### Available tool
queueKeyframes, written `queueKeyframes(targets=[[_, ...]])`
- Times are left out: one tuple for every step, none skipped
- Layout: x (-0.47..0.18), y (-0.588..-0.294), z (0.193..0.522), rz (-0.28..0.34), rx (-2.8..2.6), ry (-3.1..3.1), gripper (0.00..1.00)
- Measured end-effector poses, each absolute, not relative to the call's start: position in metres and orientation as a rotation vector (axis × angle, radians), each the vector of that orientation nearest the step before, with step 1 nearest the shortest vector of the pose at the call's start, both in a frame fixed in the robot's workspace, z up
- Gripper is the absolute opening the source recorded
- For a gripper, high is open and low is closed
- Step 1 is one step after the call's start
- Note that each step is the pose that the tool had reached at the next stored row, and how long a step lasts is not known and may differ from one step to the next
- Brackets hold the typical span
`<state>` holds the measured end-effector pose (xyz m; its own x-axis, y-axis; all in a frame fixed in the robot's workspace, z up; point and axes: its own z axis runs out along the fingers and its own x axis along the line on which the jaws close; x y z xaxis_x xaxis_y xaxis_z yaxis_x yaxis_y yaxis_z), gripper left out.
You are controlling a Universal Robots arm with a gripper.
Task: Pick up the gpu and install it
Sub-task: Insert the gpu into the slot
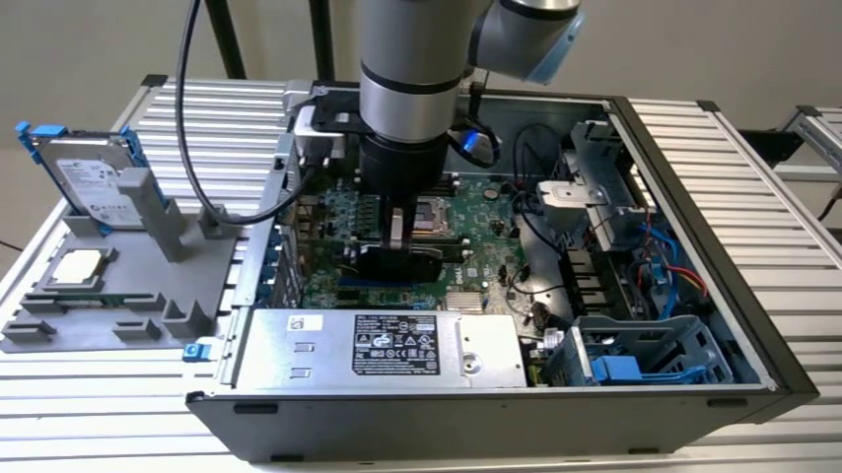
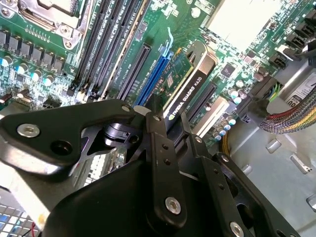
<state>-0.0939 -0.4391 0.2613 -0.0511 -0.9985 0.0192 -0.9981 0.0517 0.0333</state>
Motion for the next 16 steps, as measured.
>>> queueKeyframes(targets=[[-0.0939, -0.4391, 0.2608, -0.017, 2.139, -2.250, 0.00], [-0.0939, -0.4390, 0.2603, -0.017, 2.141, -2.248, 0.00], [-0.0939, -0.4388, 0.2598, -0.017, 2.144, -2.246, 0.00], [-0.0939, -0.4386, 0.2595, -0.017, 2.146, -2.243, 0.00], [-0.0939, -0.4385, 0.2593, -0.017, 2.148, -2.241, 0.00], [-0.0939, -0.4382, 0.2591, -0.017, 2.150, -2.239, 0.00], [-0.0939, -0.4380, 0.2590, -0.017, 2.152, -2.238, 0.00], [-0.0939, -0.4376, 0.2589, -0.017, 2.154, -2.237, 0.00], [-0.0939, -0.4373, 0.2588, -0.018, 2.155, -2.235, 0.00], [-0.0940, -0.4371, 0.2587, -0.018, 2.157, -2.234, 0.00], [-0.0941, -0.4371, 0.2586, -0.018, 2.158, -2.233, 0.00], [-0.0944, -0.4371, 0.2584, -0.018, 2.158, -2.233, 0.00], [-0.0948, -0.4370, 0.2581, -0.019, 2.159, -2.233, 0.00], [-0.0950, -0.4369, 0.2578, -0.019, 2.160, -2.232, 0.00], [-0.0952, -0.4368, 0.2578, -0.020, 2.160, -2.232, 0.00], [-0.0953, -0.4368, 0.2578, -0.020, 2.160, -2.232, 0.00]])
